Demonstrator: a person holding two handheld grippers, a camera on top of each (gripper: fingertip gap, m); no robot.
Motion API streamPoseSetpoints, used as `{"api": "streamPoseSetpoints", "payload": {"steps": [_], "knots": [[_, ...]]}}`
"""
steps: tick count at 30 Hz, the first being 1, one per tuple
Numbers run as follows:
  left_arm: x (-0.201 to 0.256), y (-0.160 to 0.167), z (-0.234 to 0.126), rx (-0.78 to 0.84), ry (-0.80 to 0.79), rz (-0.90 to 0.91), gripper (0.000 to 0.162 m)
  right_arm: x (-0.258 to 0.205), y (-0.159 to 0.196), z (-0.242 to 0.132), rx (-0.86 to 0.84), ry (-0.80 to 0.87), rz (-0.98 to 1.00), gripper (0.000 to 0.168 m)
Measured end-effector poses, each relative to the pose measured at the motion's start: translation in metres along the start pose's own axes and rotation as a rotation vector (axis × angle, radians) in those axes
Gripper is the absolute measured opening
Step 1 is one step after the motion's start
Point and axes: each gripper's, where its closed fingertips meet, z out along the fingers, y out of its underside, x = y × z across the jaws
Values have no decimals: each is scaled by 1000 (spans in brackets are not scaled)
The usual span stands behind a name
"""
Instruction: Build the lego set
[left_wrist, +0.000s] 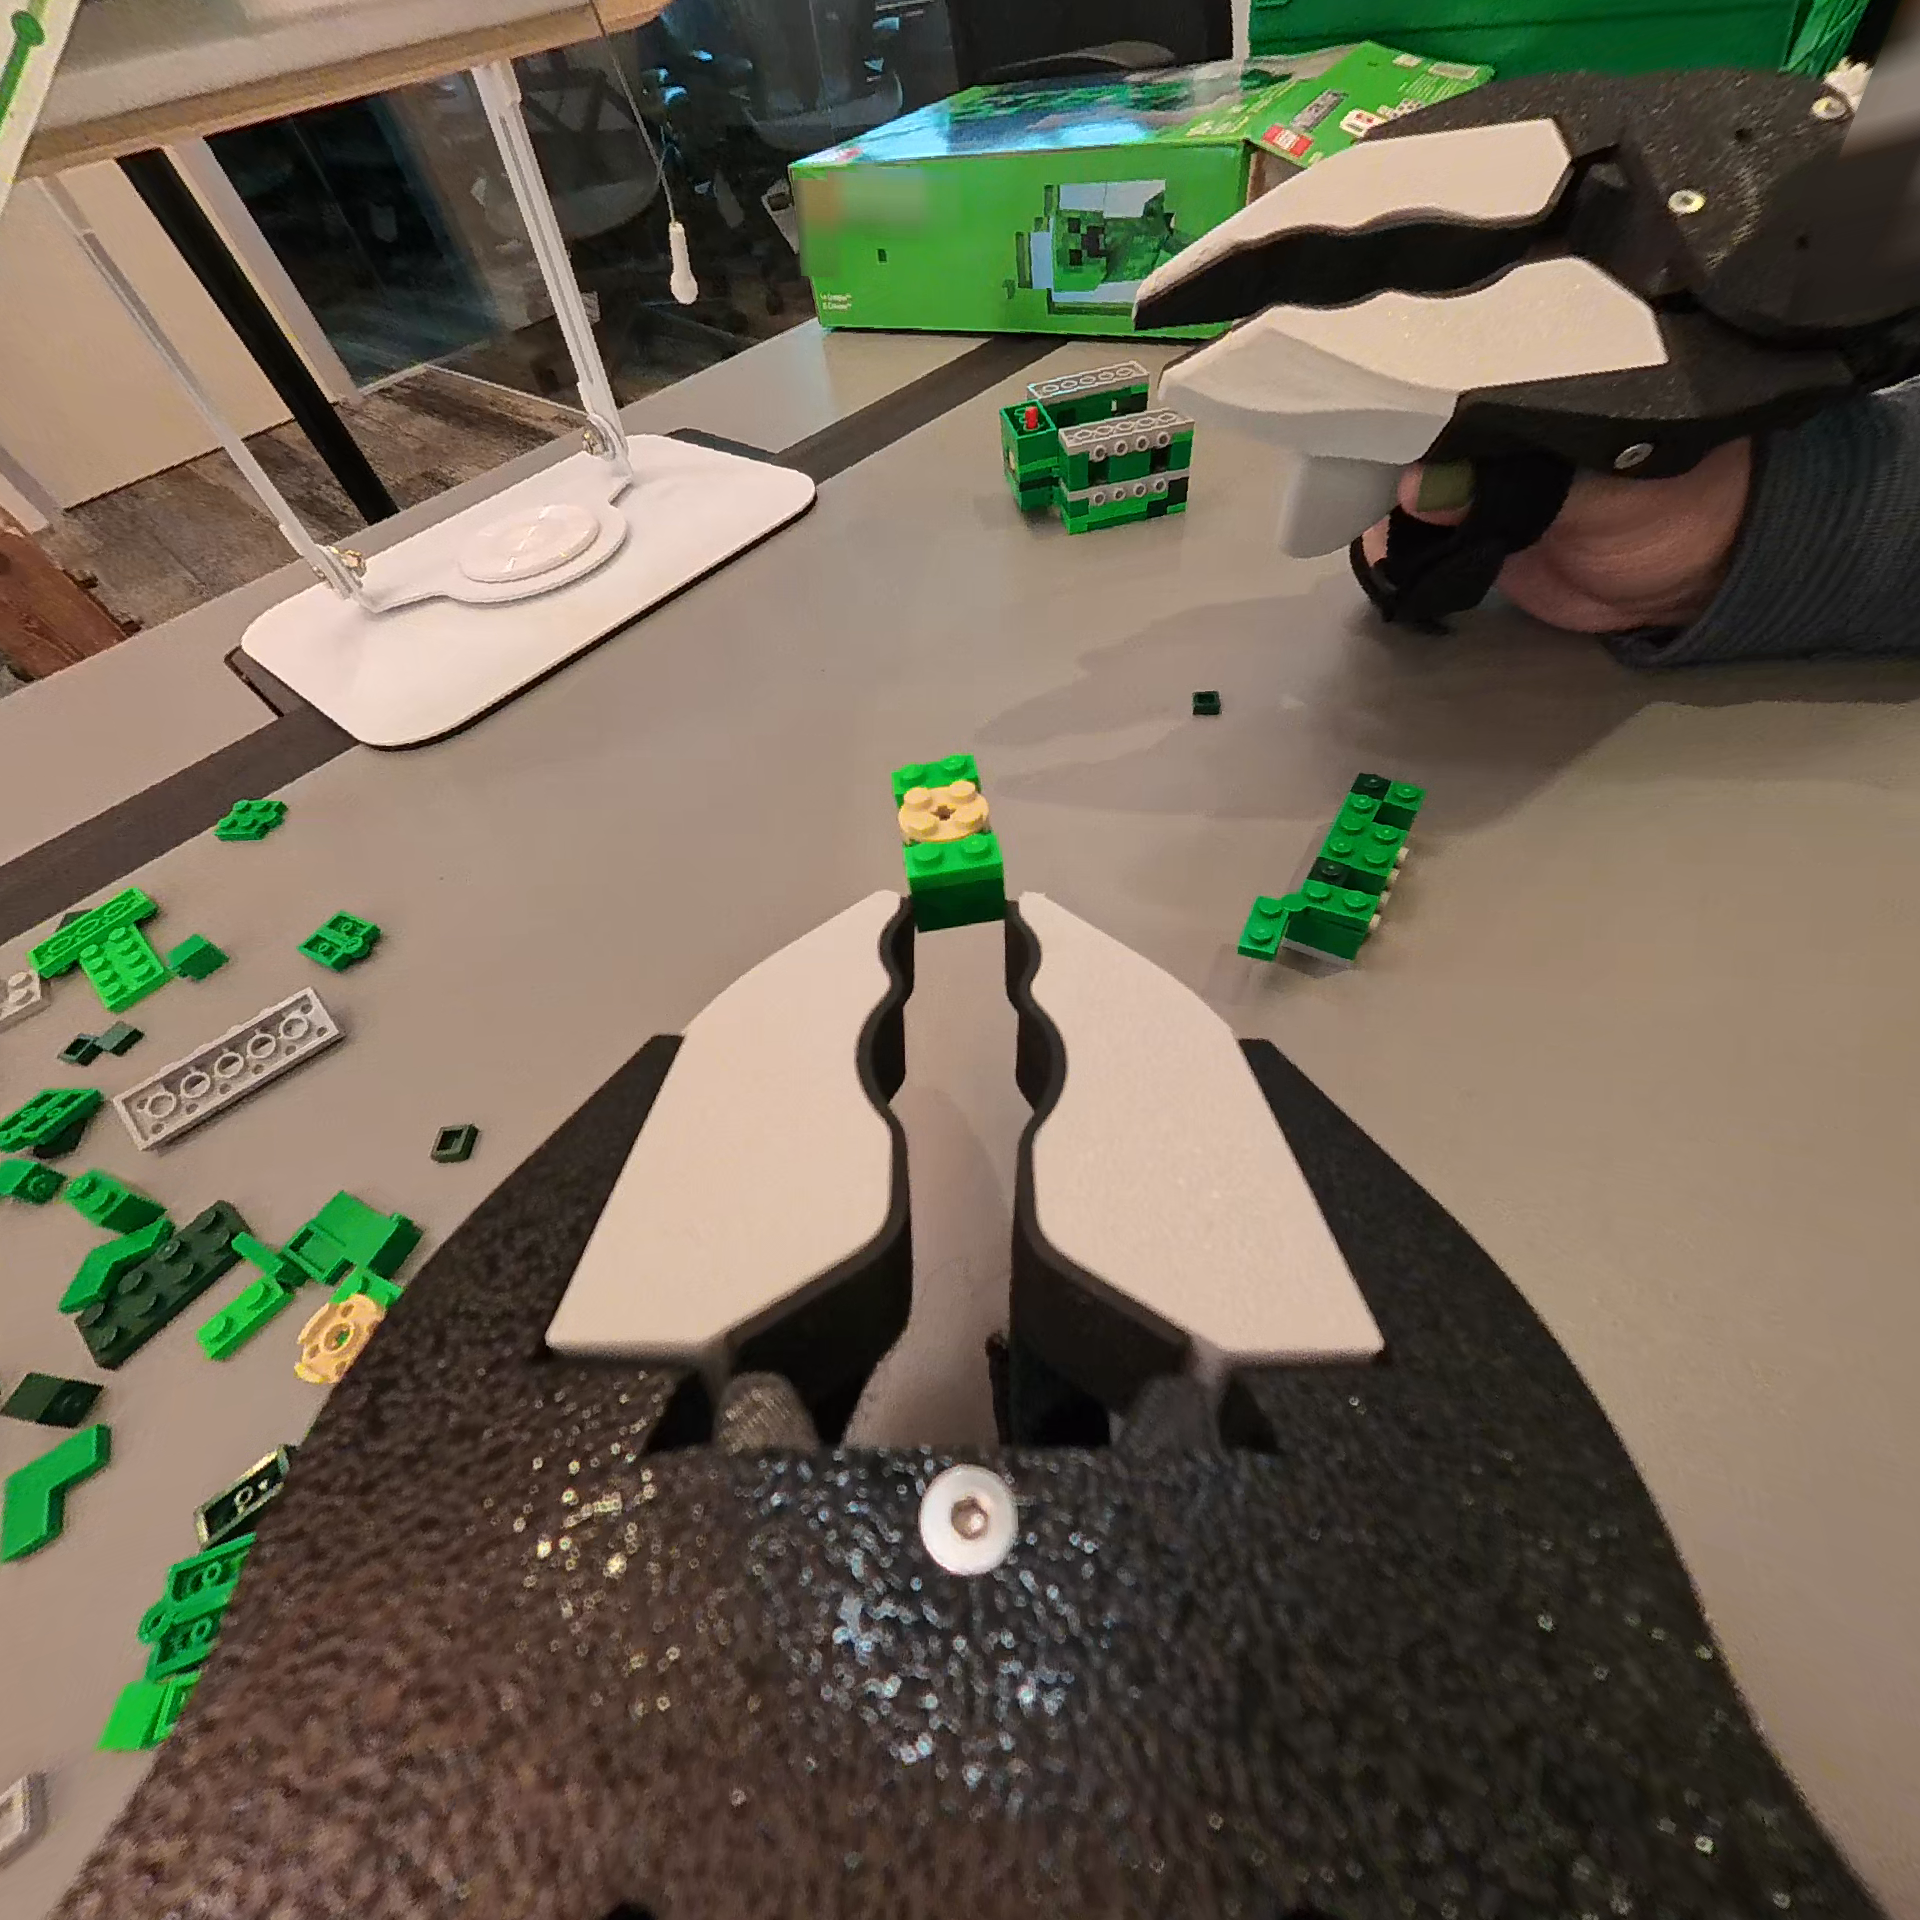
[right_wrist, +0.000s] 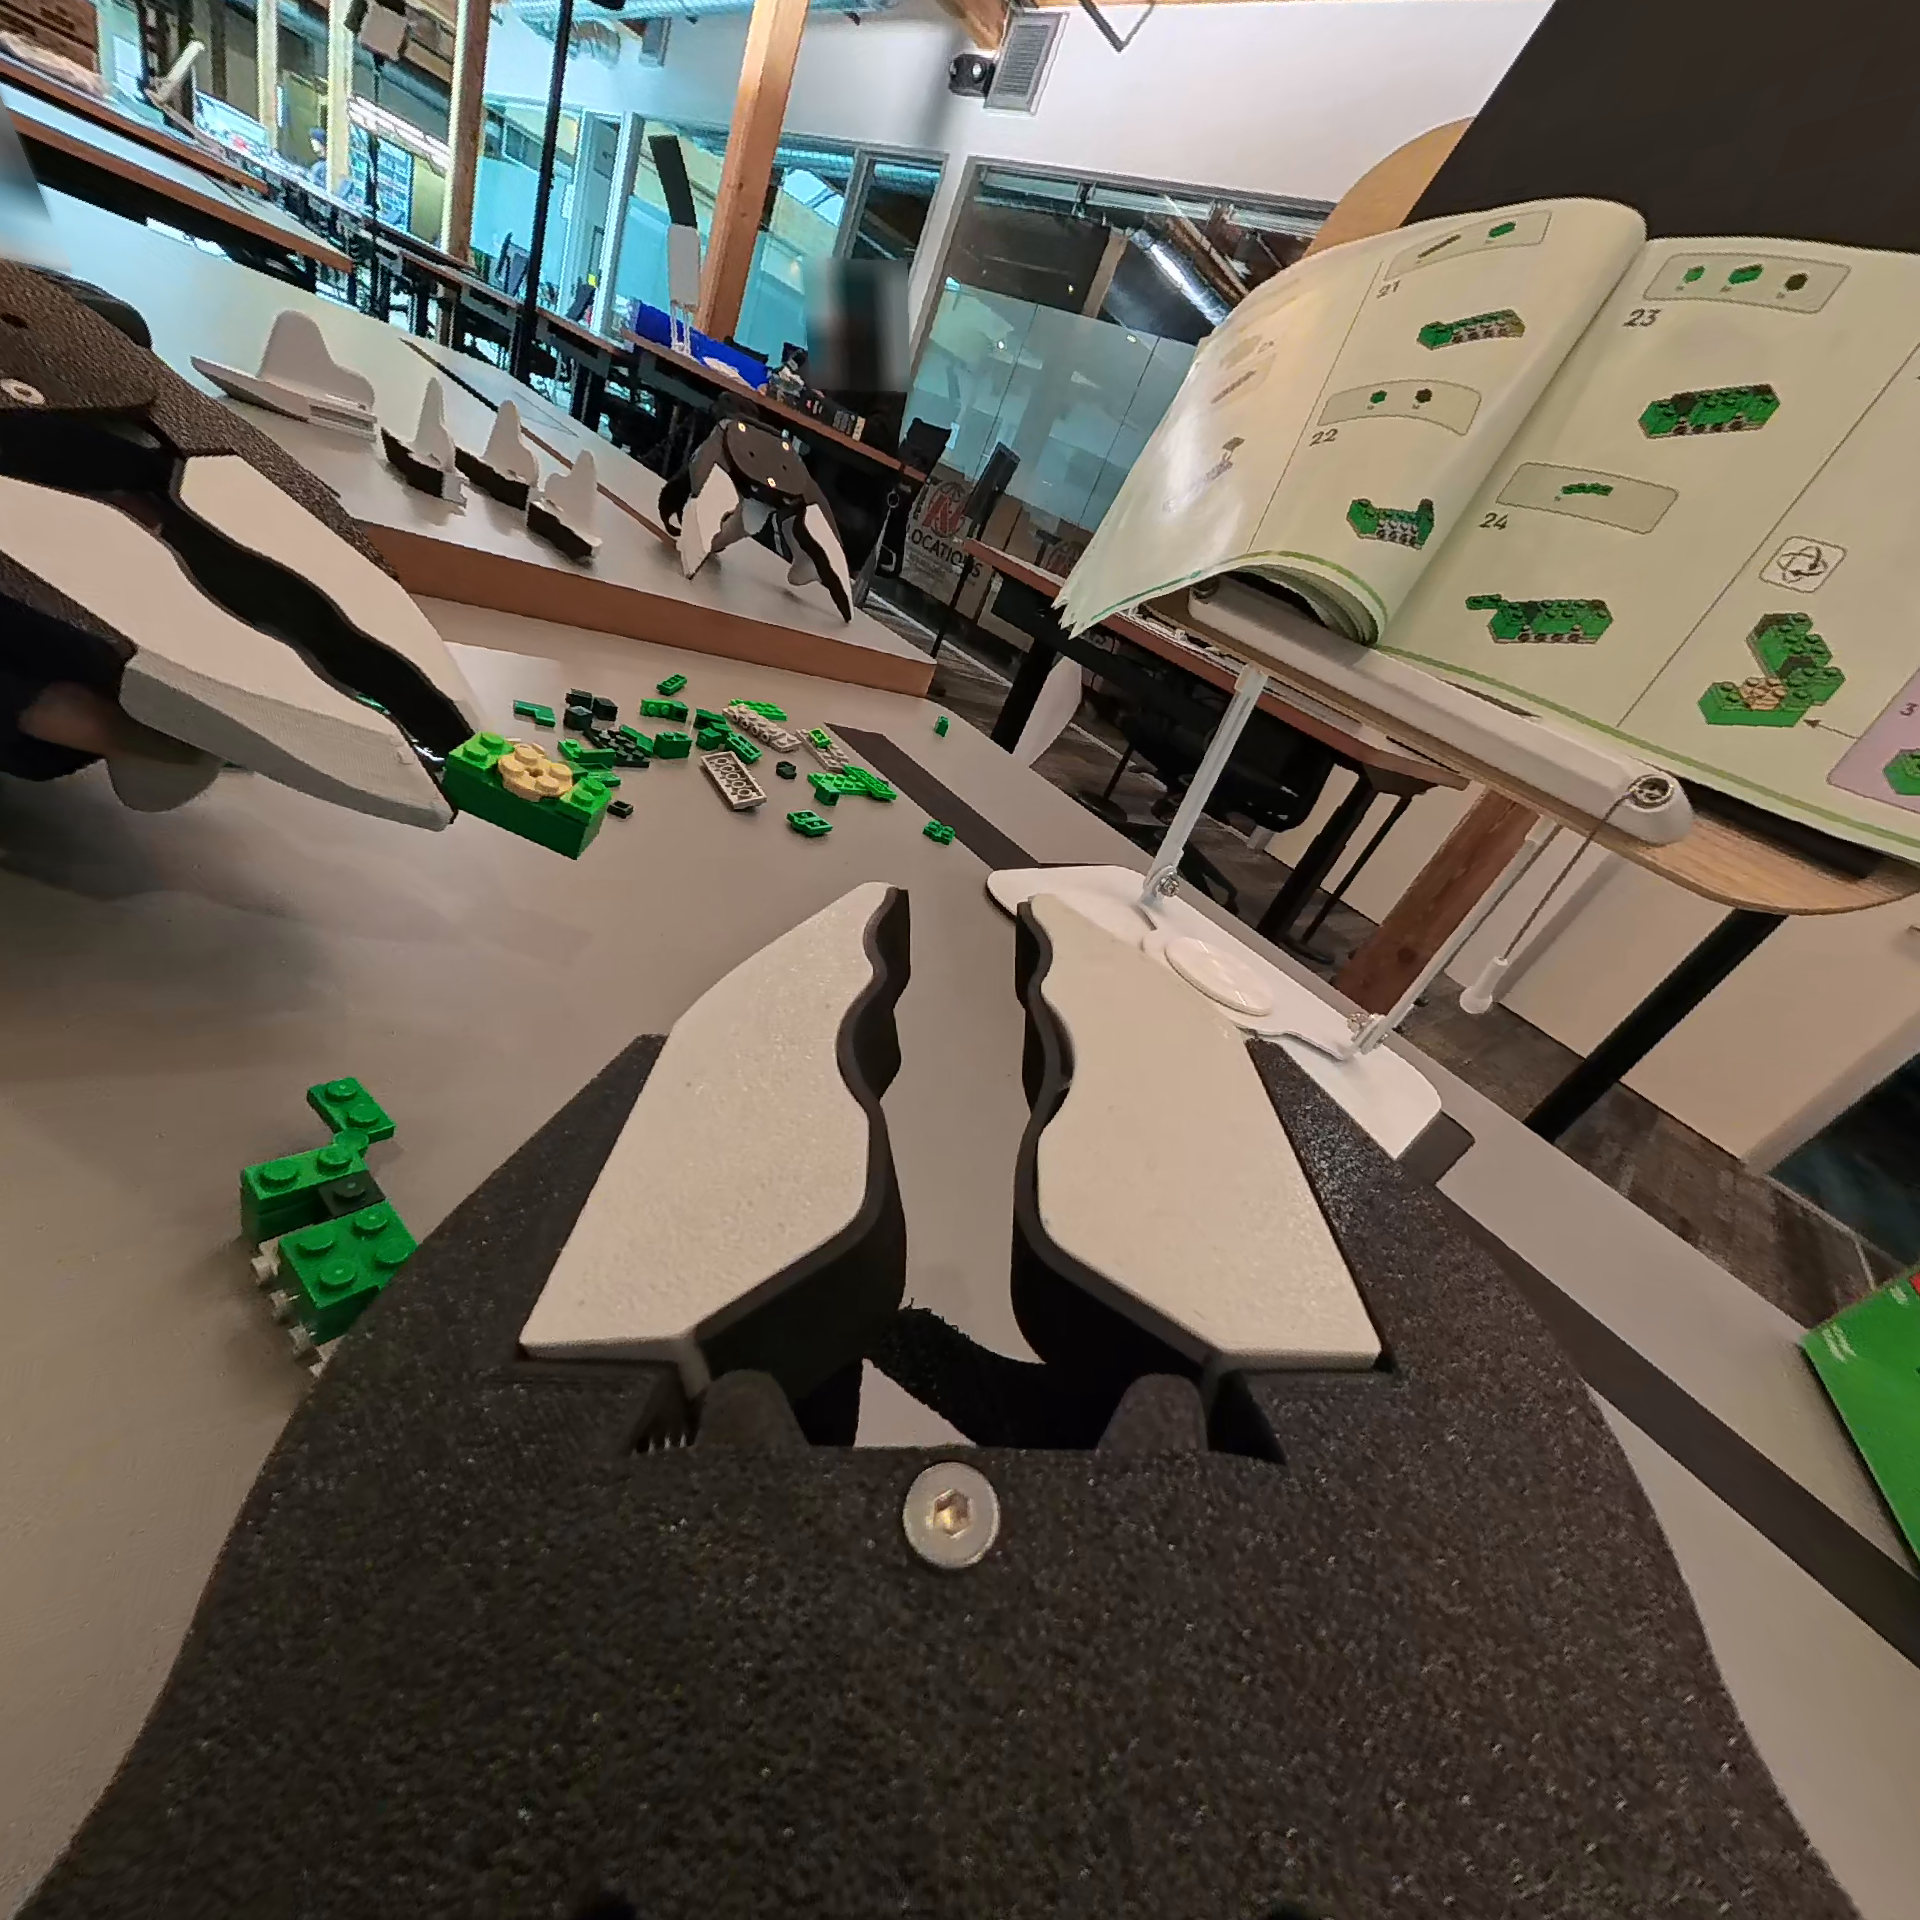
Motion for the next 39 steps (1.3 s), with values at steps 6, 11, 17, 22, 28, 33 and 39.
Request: {"api": "streamPoseSetpoints", "payload": {"steps": [6,11,17,22,28,33,39], "knots": [[1,1,1,-6,0,8,16,-1,0,0,0,-3,-4,18],[0,1,0,-4,-3,9,16,-1,0,0,0,-6,-7,17],[0,1,0,-6,-3,11,16,-2,0,0,-2,-10,-10,16],[0,1,1,-7,-3,12,16,-3,0,0,-3,-14,-16,15],[0,1,1,-8,-3,13,16,-4,0,1,-4,-17,-24,15],[0,2,1,-9,-2,14,16,-4,0,1,-5,-18,-25,14],[19,0,2,-7,110,58,16,1,-3,-1,12,5,-9,21]]}}
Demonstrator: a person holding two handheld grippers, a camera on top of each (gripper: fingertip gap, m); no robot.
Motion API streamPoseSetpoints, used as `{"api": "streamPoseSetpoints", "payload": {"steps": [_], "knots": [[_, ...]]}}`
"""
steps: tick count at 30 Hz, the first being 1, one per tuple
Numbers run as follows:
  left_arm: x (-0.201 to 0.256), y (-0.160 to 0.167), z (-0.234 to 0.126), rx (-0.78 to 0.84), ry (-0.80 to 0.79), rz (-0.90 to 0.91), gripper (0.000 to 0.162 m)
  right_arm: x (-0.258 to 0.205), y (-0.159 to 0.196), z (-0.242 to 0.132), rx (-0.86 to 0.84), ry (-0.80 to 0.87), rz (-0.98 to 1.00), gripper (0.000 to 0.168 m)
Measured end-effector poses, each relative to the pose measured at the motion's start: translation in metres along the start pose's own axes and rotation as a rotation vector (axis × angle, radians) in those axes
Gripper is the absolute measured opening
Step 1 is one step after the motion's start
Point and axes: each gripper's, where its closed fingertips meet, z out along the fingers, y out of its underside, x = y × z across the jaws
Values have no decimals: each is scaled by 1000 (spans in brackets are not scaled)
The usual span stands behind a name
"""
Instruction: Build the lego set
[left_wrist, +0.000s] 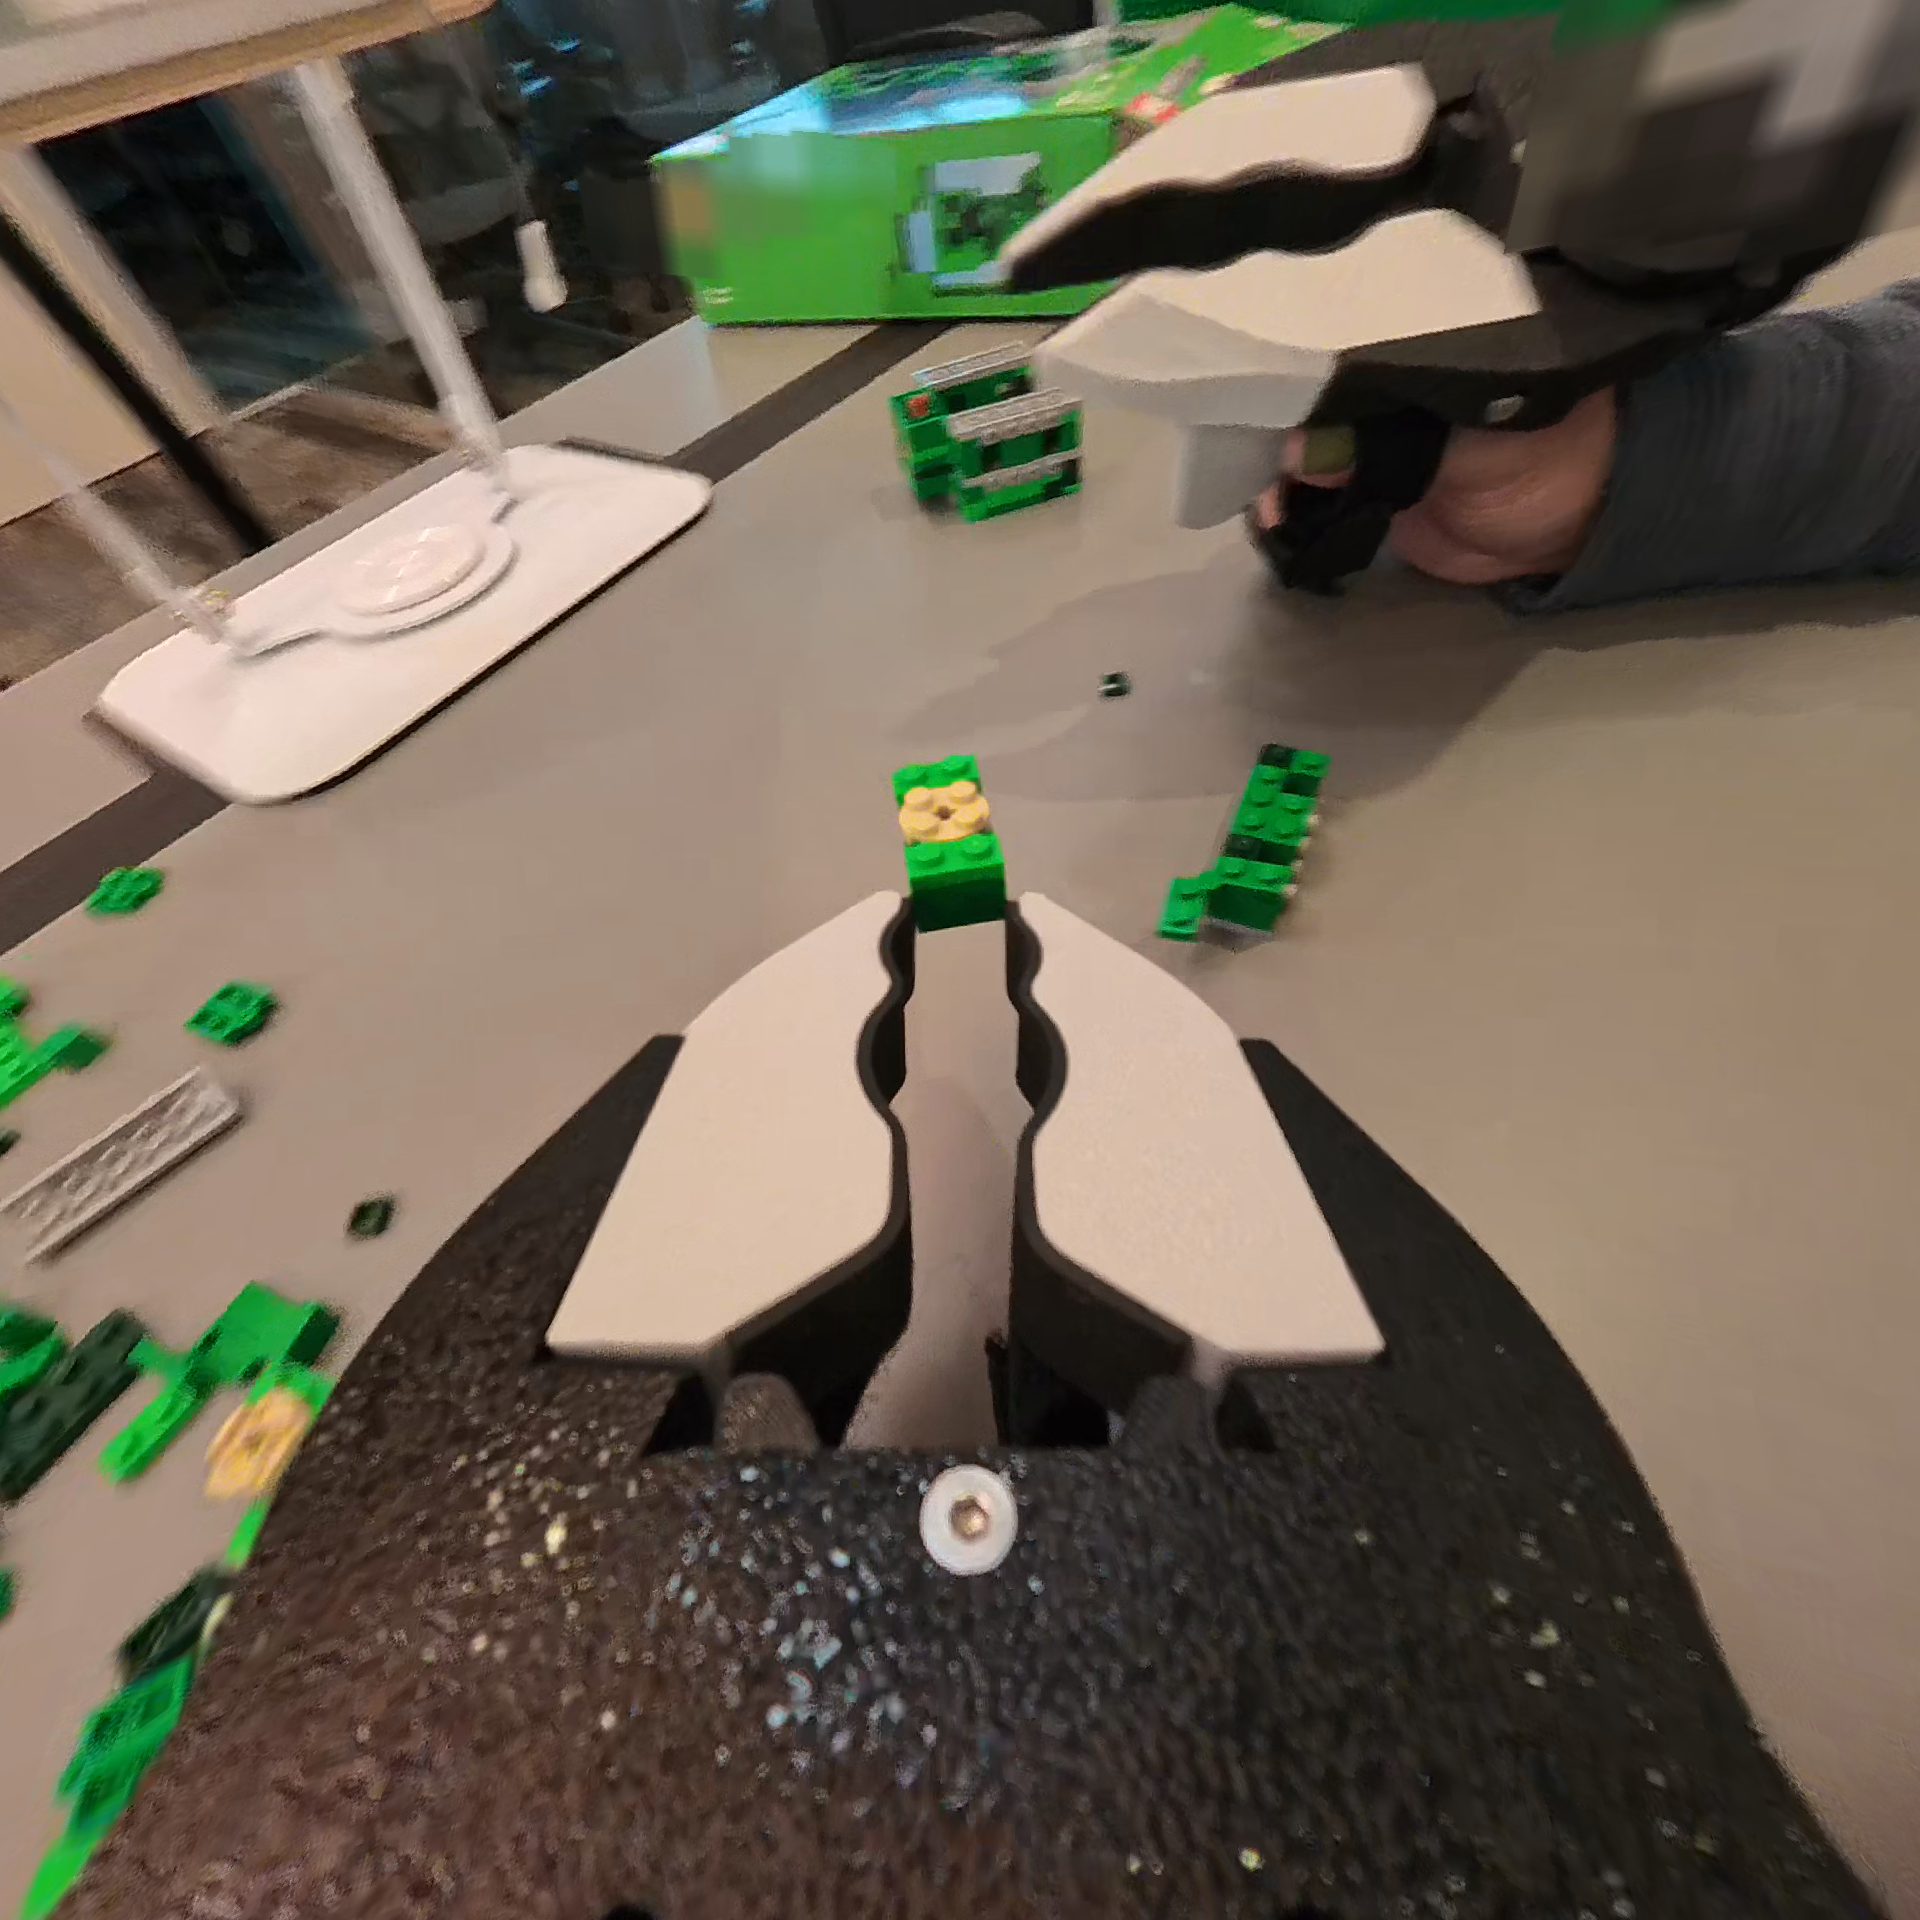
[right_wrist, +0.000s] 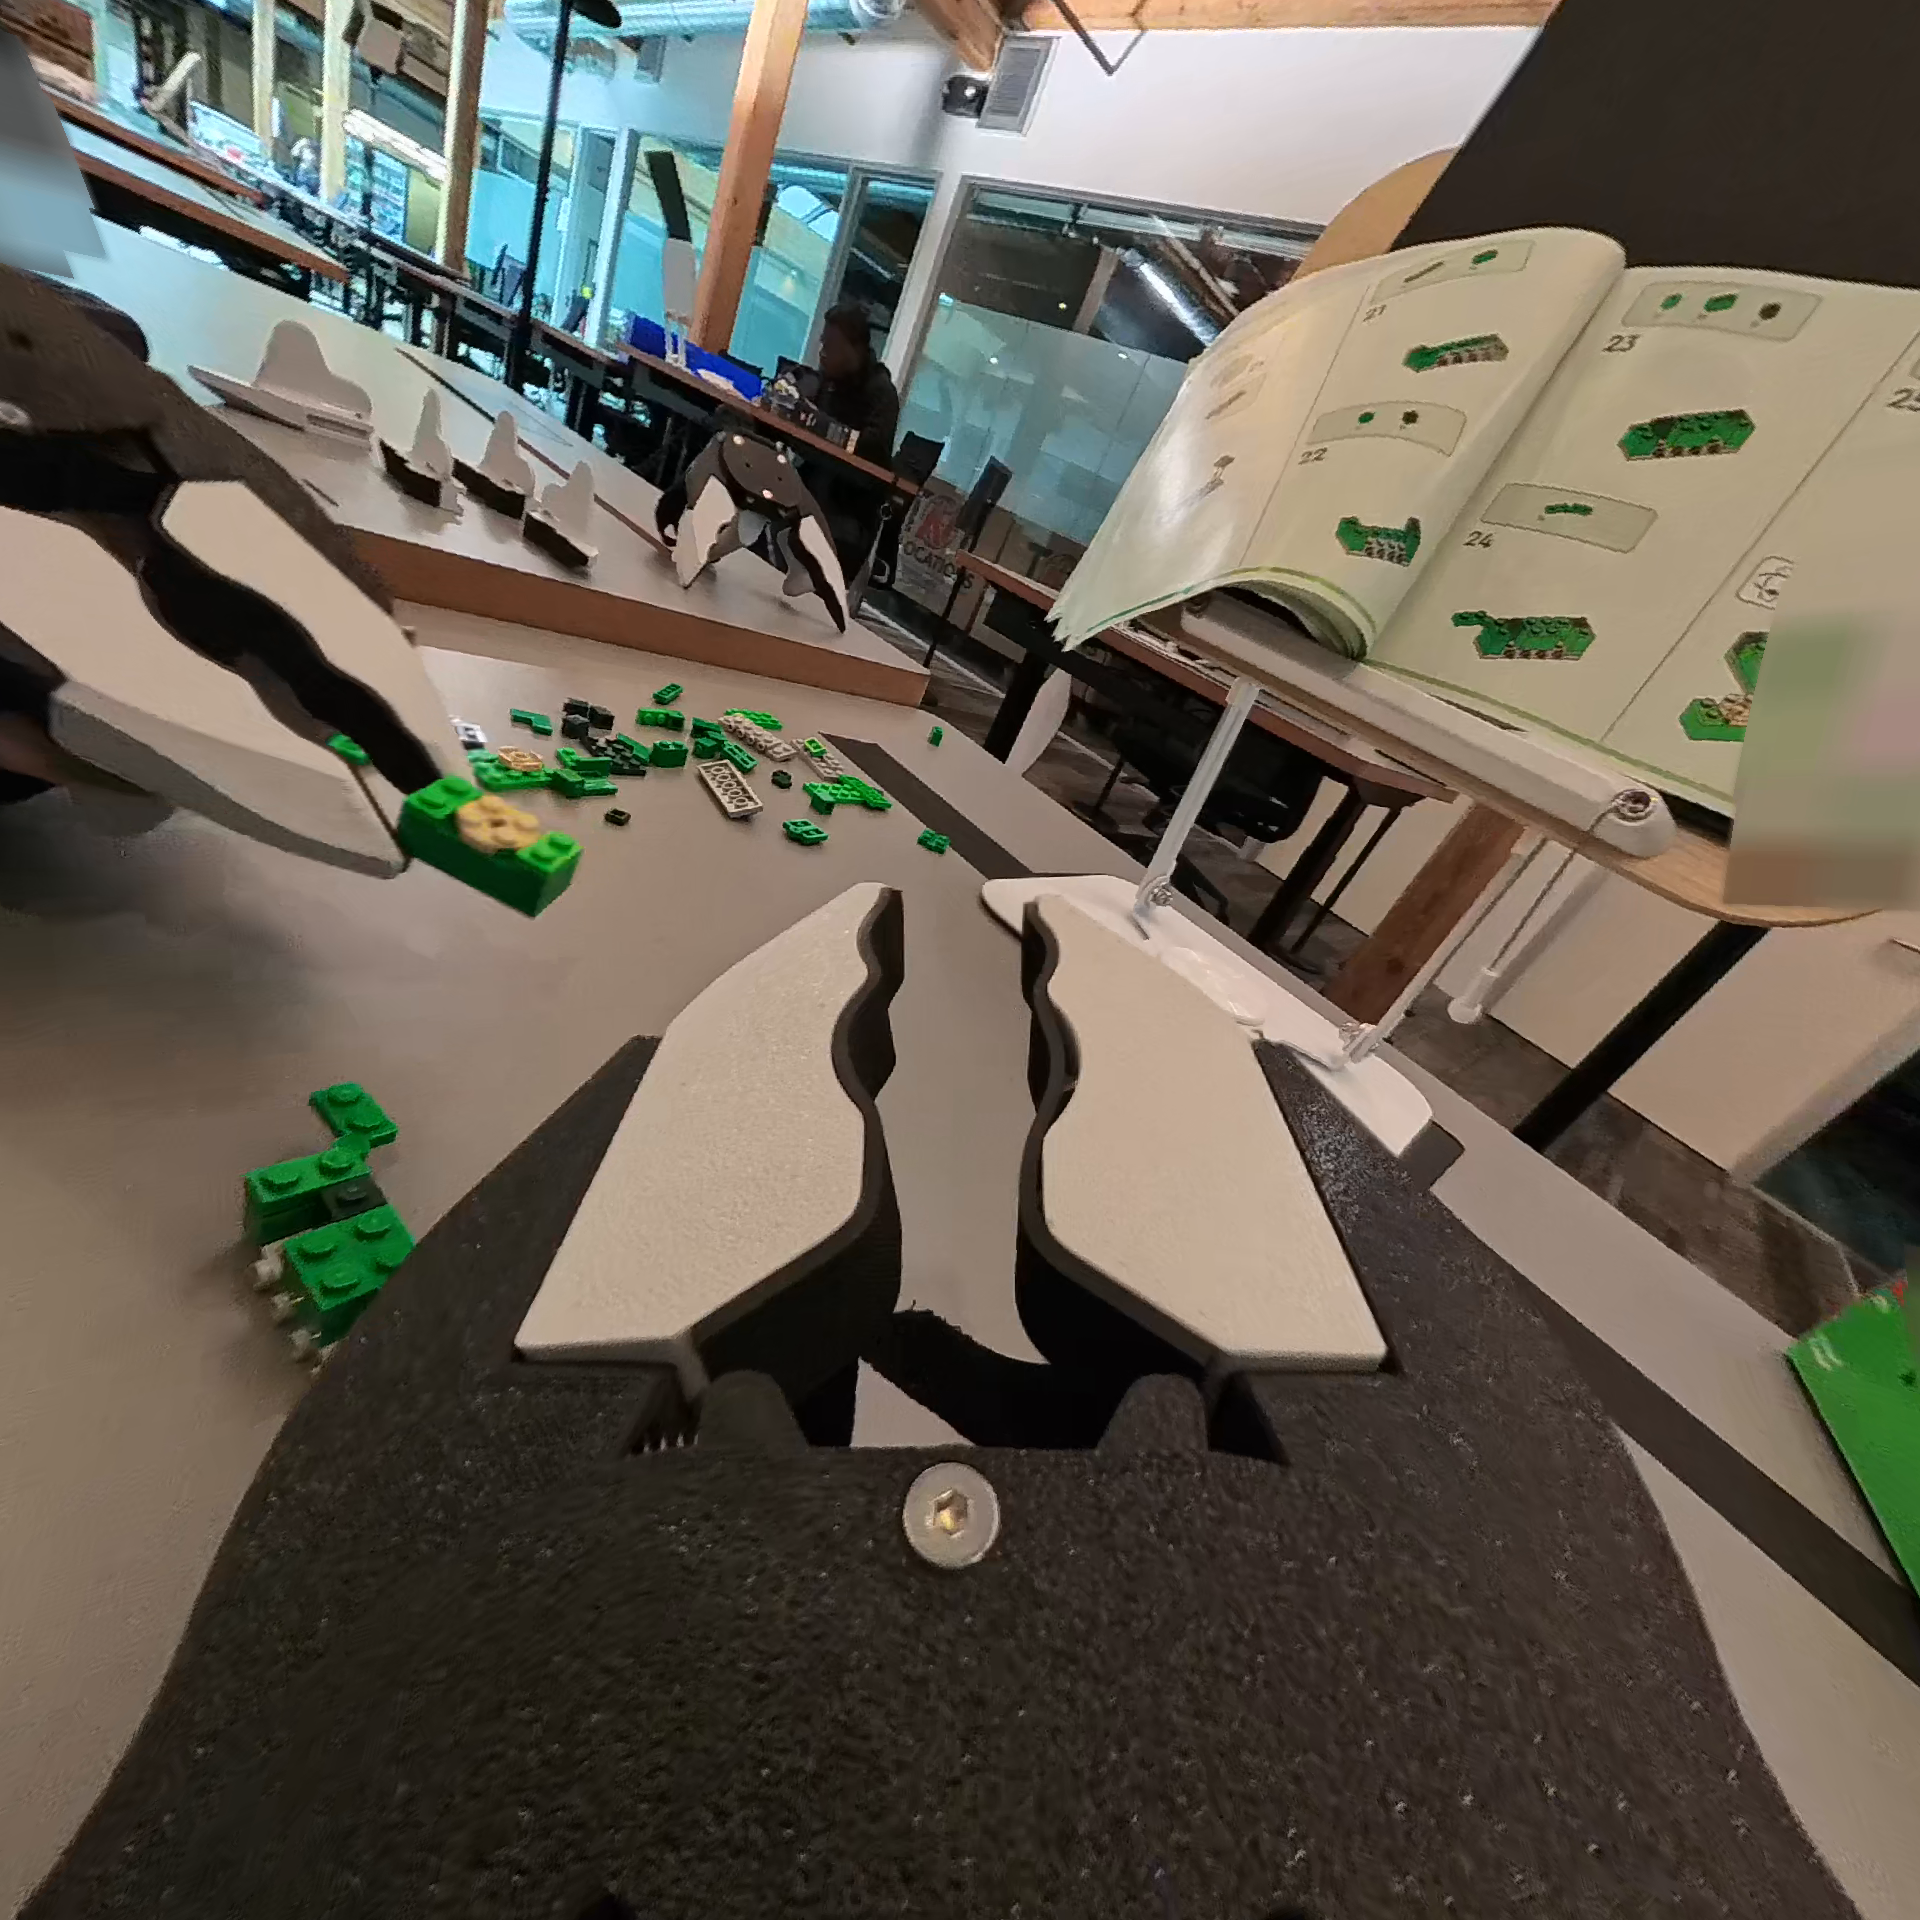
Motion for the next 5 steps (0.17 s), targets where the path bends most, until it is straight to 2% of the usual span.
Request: {"api": "streamPoseSetpoints", "payload": {"steps": [5], "knots": [[44,-3,-2,20,245,157,16,-17,6,6,-61,-130,32,22]]}}
